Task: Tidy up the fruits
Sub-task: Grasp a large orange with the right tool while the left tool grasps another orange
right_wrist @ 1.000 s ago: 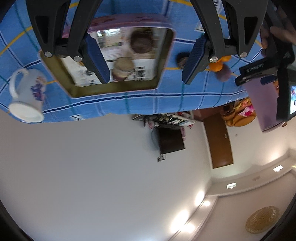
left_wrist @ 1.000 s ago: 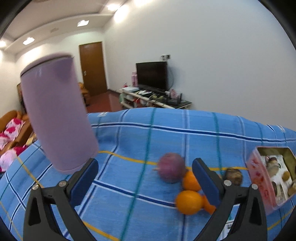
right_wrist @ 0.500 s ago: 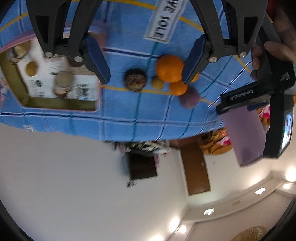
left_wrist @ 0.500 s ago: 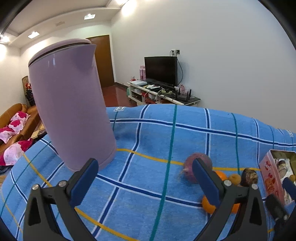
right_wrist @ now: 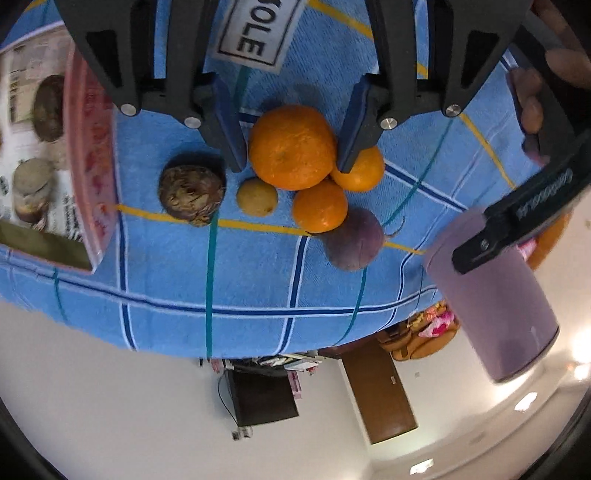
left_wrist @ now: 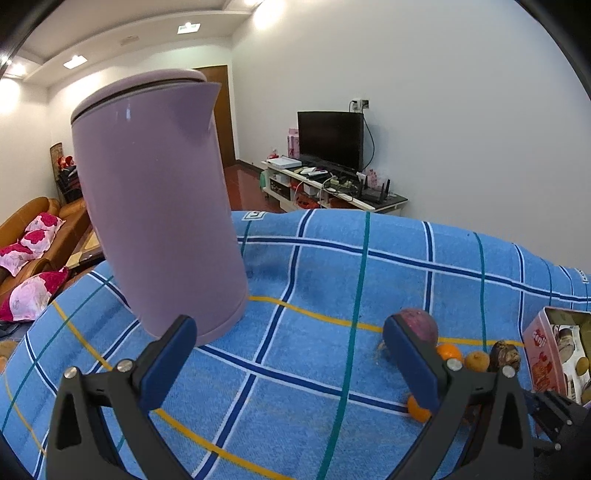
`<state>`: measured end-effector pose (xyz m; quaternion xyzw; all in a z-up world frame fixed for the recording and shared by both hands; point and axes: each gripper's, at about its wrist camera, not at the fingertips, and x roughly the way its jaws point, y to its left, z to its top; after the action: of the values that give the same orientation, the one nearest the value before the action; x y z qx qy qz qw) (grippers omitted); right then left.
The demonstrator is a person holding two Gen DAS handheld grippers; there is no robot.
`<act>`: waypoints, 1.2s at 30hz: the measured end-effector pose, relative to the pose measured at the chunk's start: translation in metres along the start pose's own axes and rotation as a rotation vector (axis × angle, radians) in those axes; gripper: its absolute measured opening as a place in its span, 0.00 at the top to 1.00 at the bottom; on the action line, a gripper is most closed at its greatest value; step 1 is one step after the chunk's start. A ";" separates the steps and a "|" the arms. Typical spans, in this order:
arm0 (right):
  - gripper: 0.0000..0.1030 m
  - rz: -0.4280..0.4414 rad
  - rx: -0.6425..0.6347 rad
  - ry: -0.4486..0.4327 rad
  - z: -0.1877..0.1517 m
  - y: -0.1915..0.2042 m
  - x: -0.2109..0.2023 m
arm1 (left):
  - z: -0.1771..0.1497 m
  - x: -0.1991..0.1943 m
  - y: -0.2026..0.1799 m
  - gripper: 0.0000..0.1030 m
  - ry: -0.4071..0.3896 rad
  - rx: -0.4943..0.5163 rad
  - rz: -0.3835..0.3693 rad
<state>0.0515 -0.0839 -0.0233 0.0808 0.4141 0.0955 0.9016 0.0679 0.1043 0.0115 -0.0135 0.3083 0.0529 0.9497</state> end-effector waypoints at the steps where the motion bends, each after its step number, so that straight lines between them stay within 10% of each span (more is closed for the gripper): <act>1: 0.49 0.010 0.013 0.004 0.000 -0.002 0.002 | 0.000 0.000 0.000 0.00 -0.002 0.003 0.001; 11: 0.52 0.065 0.016 -0.002 -0.019 -0.001 -0.014 | 0.000 0.000 -0.002 0.00 -0.006 0.031 -0.037; 18: 0.52 -0.029 0.007 -0.232 -0.036 -0.013 -0.076 | -0.011 -0.003 -0.034 0.09 0.051 0.146 -0.318; 24: 0.52 -0.063 0.043 -0.281 -0.040 -0.025 -0.095 | -0.029 0.006 -0.067 0.16 0.135 0.260 -0.388; 36: 0.52 -0.062 -0.005 -0.279 -0.044 -0.017 -0.096 | -0.032 0.041 -0.060 0.56 0.282 0.189 -0.394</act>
<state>-0.0418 -0.1208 0.0146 0.0783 0.2867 0.0565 0.9531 0.0890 0.0461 -0.0385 0.0081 0.4329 -0.1646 0.8863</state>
